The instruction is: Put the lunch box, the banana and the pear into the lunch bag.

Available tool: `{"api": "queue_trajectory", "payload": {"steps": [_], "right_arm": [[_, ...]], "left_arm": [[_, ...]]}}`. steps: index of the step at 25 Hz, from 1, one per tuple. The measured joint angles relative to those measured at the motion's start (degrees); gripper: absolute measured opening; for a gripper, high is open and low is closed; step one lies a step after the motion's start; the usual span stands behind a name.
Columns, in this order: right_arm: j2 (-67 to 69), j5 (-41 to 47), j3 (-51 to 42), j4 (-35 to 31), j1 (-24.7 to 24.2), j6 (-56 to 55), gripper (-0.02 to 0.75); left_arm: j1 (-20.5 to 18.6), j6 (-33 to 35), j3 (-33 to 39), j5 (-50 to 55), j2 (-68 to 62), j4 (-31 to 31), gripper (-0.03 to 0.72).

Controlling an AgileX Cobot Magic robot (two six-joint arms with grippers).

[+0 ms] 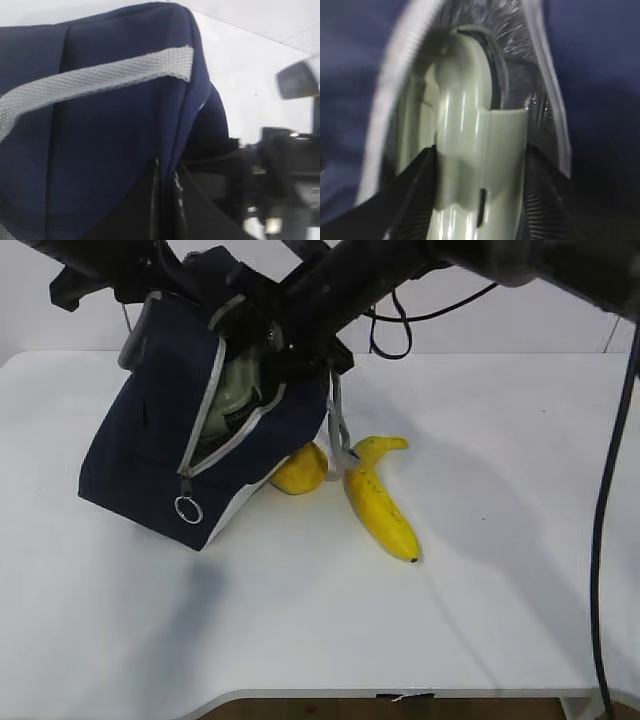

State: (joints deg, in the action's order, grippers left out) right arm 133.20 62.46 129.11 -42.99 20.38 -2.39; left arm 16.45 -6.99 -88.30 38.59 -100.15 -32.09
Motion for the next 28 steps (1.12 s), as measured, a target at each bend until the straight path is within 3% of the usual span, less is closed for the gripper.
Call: {"api": "queue_trajectory", "payload": {"steps": [7, 18, 28], "right_arm": [[2.5, -3.9, 0.1, 0.4, 3.4, 0.2, 0.396], [3.6, -3.9, 0.1, -0.3, 3.5, 0.8, 0.396], [3.8, -5.4, 0.1, -5.4, 3.5, 6.0, 0.407]], "left_arm": [[0.0, 0.0, 0.0, 0.0, 0.0, -0.1, -0.005], [0.0, 0.0, 0.0, 0.0, 0.0, -1.5, -0.005], [0.0, 0.0, 0.0, 0.0, 0.0, -1.7, -0.005]]}}
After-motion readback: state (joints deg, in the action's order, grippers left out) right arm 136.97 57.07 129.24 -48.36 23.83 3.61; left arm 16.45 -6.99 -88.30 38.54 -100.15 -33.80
